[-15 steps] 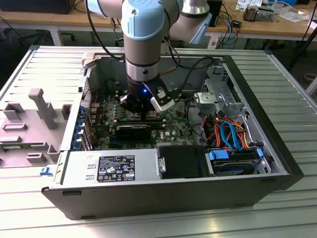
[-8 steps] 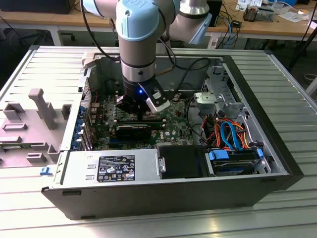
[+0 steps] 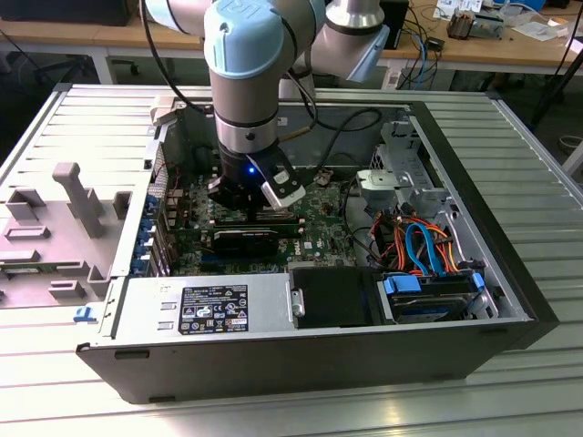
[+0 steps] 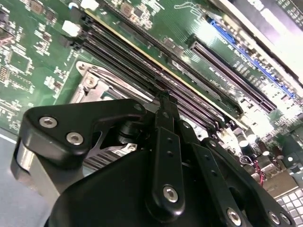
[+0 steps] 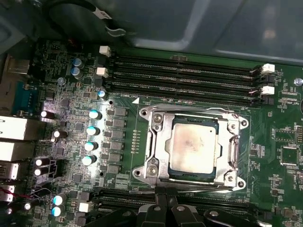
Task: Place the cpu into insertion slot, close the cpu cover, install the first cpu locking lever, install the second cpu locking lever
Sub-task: 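Install the second cpu locking lever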
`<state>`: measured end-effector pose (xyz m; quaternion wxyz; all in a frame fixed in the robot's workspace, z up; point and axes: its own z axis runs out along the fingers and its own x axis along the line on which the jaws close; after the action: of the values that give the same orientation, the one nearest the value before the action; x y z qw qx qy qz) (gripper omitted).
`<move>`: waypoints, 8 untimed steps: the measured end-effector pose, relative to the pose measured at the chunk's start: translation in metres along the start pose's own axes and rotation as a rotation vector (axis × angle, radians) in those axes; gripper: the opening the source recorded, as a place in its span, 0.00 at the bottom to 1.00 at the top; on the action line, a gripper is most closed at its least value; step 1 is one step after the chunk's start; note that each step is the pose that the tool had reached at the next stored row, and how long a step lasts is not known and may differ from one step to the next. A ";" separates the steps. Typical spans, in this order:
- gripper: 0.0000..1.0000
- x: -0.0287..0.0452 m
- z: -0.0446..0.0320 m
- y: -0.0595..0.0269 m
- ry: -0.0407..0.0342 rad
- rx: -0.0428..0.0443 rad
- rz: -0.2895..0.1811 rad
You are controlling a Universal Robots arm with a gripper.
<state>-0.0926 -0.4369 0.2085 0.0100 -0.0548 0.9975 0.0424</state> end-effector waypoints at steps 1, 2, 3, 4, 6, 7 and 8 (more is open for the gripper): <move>0.11 0.0019 0.0003 0.0002 0.0001 0.0001 0.000; 0.11 0.0059 0.0006 0.0005 0.0002 0.0002 0.000; 0.11 0.0093 0.0008 0.0009 0.0001 0.0001 0.000; 0.11 0.0120 0.0008 0.0012 0.0001 0.0001 0.000; 0.11 0.0172 0.0008 0.0018 0.0000 0.0001 0.000; 0.11 0.0206 0.0008 0.0022 -0.0001 0.0002 0.000; 0.11 0.0228 0.0008 0.0025 -0.0003 0.0001 0.000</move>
<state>-0.1154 -0.4368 0.2074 0.0101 -0.0548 0.9975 0.0424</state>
